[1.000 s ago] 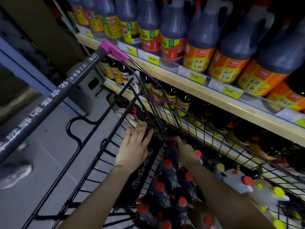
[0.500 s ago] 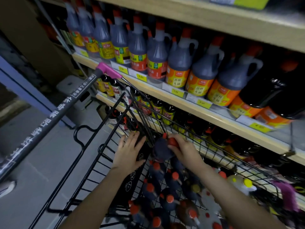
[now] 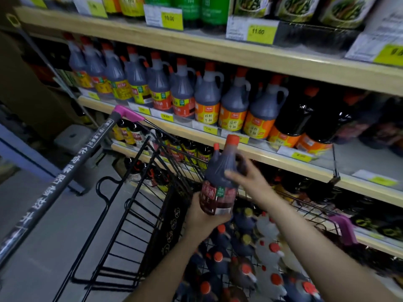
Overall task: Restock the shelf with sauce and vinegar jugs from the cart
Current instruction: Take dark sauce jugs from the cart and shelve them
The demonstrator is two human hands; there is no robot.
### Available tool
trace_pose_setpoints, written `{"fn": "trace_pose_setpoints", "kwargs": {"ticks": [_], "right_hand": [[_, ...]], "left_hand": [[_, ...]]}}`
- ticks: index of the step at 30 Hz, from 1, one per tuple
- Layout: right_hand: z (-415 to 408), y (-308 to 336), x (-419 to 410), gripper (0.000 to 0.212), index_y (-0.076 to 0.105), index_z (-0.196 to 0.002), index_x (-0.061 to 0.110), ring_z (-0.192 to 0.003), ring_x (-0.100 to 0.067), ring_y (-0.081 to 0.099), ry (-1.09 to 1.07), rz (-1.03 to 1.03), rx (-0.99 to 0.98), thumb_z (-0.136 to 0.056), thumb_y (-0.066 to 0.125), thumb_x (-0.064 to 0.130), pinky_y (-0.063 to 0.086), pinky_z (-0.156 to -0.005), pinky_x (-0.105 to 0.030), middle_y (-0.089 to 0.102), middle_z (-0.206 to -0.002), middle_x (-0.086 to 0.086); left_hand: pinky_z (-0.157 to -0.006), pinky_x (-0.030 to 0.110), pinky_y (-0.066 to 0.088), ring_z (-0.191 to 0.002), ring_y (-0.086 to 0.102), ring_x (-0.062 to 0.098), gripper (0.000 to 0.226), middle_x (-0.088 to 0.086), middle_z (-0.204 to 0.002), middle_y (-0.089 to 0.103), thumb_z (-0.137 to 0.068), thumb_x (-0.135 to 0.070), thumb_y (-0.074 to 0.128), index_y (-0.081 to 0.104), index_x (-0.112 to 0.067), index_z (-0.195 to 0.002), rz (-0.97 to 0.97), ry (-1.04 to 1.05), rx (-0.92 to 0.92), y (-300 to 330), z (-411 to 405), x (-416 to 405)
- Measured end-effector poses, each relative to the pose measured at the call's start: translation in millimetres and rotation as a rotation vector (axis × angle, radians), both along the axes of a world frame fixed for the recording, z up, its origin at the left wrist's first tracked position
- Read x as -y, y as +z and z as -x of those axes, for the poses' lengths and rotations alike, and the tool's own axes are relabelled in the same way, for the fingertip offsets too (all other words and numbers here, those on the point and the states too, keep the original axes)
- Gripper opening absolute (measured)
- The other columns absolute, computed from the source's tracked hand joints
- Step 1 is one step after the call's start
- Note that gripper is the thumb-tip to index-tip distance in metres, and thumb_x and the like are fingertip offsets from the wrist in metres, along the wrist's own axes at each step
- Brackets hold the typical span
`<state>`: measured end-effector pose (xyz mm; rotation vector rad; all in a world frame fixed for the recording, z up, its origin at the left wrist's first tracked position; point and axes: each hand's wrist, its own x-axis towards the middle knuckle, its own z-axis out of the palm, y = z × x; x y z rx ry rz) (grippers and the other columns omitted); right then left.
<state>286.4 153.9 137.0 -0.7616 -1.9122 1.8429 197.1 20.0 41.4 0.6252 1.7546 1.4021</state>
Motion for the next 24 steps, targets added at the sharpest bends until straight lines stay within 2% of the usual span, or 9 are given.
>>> {"fn": "trace_pose_setpoints", "kwargs": {"ticks": [2, 5, 7, 9, 11, 14, 17, 19, 24], "right_hand": [[-5.9, -25.5, 21.1, 0.078, 0.035, -0.127, 0.027, -0.097, 0.008, 0.060, -0.009, 0.022, 0.031, -0.067, 0.077, 0.001, 0.050, -0.074, -0.011, 0.054, -0.118, 0.006], [-11.2, -45.7, 28.7, 0.077, 0.037, -0.115, 0.028, -0.089, 0.011, 0.061, -0.165, 0.045, -0.024, -0.061, 0.079, -0.008, 0.050, -0.069, -0.011, 0.054, -0.111, 0.005], [-16.3, -48.0, 22.7, 0.078, 0.040, -0.112, 0.029, -0.086, 0.009, 0.062, -0.210, 0.059, -0.022, -0.053, 0.084, 0.005, 0.050, -0.066, -0.012, 0.058, -0.108, 0.006], [-25.6, -56.0, 15.6, 0.083, 0.042, -0.115, 0.029, -0.087, 0.003, 0.065, -0.231, 0.091, -0.034, -0.043, 0.082, 0.018, 0.051, -0.066, -0.014, 0.061, -0.107, 0.004], [-35.8, -66.8, 8.3, 0.083, 0.043, -0.115, 0.031, -0.089, -0.003, 0.067, -0.236, 0.111, -0.021, -0.044, 0.083, 0.016, 0.053, -0.067, -0.017, 0.062, -0.109, 0.000], [-49.2, -87.7, -2.1, 0.079, 0.043, -0.116, 0.030, -0.087, -0.008, 0.068, -0.267, 0.150, -0.005, -0.050, 0.083, 0.010, 0.054, -0.065, -0.020, 0.063, -0.108, -0.003], [-59.2, -108.9, -9.1, 0.084, 0.046, -0.118, 0.025, -0.087, -0.011, 0.069, -0.294, 0.168, 0.031, -0.044, 0.085, 0.025, 0.054, -0.065, -0.020, 0.066, -0.106, -0.005], [-63.5, -121.4, -9.8, 0.095, 0.046, -0.116, 0.025, -0.084, -0.008, 0.069, -0.319, 0.181, 0.066, -0.034, 0.091, 0.040, 0.054, -0.064, -0.019, 0.070, -0.099, 0.003], [-70.7, -145.3, -10.7, 0.092, 0.046, -0.113, 0.026, -0.080, -0.006, 0.069, -0.353, 0.230, 0.073, -0.034, 0.090, 0.045, 0.054, -0.062, -0.020, 0.072, -0.090, 0.011]], "left_hand": [[-0.080, 0.043, 0.056, -0.100, 0.065, 0.018, 0.083, 0.003, -0.110, 0.066, -0.047, -0.030, 0.091, 0.051, -0.018, -0.119, -0.027, 0.030, 0.011, 1.5, -11.8, -7.4], [-0.078, 0.023, 0.052, -0.102, 0.060, 0.006, 0.090, -0.006, -0.114, 0.060, -0.046, -0.033, 0.084, 0.042, -0.023, -0.124, -0.046, 0.037, -0.020, 5.9, -25.1, -13.2], [-0.084, 0.021, 0.050, -0.108, 0.057, 0.004, 0.093, -0.009, -0.121, 0.055, -0.050, -0.035, 0.086, 0.038, -0.028, -0.129, -0.032, -0.071, -0.042, -0.7, -24.3, -13.3], [-0.084, 0.020, 0.049, -0.110, 0.055, 0.002, 0.082, -0.008, -0.125, 0.053, -0.058, -0.026, 0.087, 0.039, -0.036, -0.125, -0.006, -0.195, 0.001, -14.2, -14.9, -8.8], [-0.086, 0.018, 0.045, -0.112, 0.051, 0.004, 0.075, -0.007, -0.128, 0.049, -0.062, -0.027, 0.085, 0.040, -0.039, -0.121, 0.063, -0.180, 0.002, -29.3, -1.0, -2.0], [-0.088, 0.015, 0.035, -0.118, 0.040, 0.005, 0.073, -0.002, -0.135, 0.042, -0.072, -0.023, 0.080, 0.040, -0.024, -0.133, 0.229, -0.085, -0.112, -68.5, 18.6, 9.9], [-0.095, 0.020, 0.032, -0.123, 0.038, 0.009, 0.066, 0.001, -0.137, 0.042, -0.080, -0.020, 0.073, 0.040, -0.017, -0.138, 0.341, -0.155, -0.235, -105.7, 30.8, 11.5], [-0.101, 0.026, 0.036, -0.127, 0.042, 0.016, 0.059, 0.003, -0.135, 0.047, -0.083, -0.018, 0.070, 0.044, -0.014, -0.136, 0.382, -0.225, -0.299, -130.2, 38.6, 8.6], [-0.084, 0.021, 0.039, -0.108, 0.057, 0.023, 0.034, 0.007, -0.119, 0.060, -0.088, -0.014, 0.061, 0.057, -0.011, -0.122, 0.461, -0.370, -0.447, -150.9, 53.0, -1.4]]}}
